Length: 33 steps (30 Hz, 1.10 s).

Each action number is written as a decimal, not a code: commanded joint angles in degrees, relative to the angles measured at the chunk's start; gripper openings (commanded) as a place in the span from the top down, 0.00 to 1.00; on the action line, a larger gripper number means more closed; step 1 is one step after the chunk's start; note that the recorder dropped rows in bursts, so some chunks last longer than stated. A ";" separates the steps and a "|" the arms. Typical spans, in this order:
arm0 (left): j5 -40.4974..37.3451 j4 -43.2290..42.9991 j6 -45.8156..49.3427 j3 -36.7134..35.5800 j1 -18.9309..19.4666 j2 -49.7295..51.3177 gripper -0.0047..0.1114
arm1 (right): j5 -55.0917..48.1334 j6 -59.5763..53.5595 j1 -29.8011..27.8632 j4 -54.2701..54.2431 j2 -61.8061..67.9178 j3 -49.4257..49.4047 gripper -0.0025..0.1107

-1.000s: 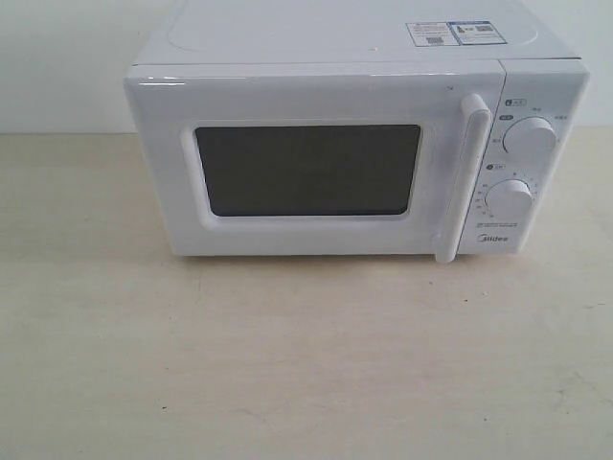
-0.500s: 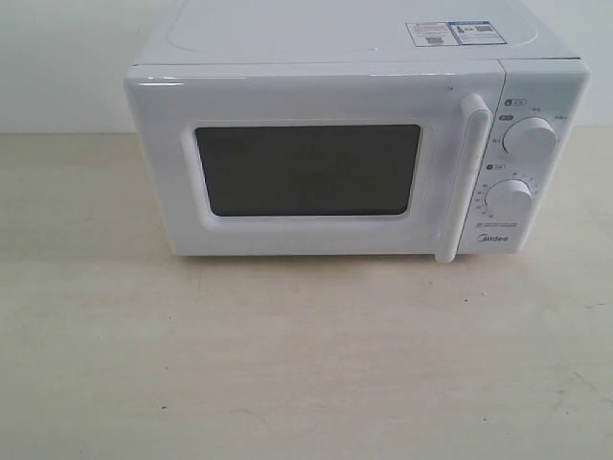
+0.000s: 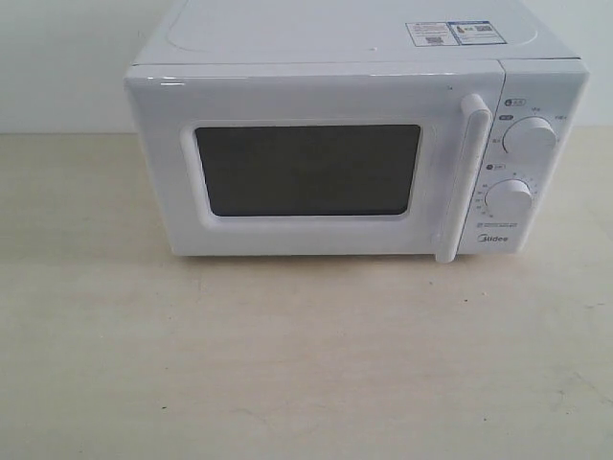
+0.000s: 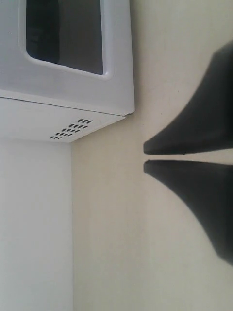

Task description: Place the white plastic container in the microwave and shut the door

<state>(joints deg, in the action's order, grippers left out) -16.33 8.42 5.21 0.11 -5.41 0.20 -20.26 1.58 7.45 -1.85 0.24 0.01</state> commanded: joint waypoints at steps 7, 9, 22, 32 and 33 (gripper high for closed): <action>0.06 -0.27 -0.60 -0.11 0.17 -0.20 0.92 | 0.30 4.14 -7.98 0.26 -0.24 -0.01 0.98; 0.06 -0.27 -0.60 -0.11 0.17 -0.20 0.92 | 0.30 4.14 -7.98 0.26 -0.24 -0.01 0.98; 0.06 -0.27 -0.60 -0.11 0.17 -0.20 0.92 | 0.30 4.14 -7.98 0.26 -0.24 -0.01 0.98; 0.06 -0.27 -0.60 -0.11 0.17 -0.20 0.92 | 0.30 4.14 -7.98 0.26 -0.24 -0.01 0.98; 0.06 -0.27 -0.60 -0.11 0.17 -0.20 0.92 | 0.30 4.14 -7.98 0.26 -0.24 -0.01 0.98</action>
<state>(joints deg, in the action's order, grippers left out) -16.33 8.42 5.21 0.11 -5.41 0.20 -20.26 5.62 -0.20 -1.85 0.24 0.01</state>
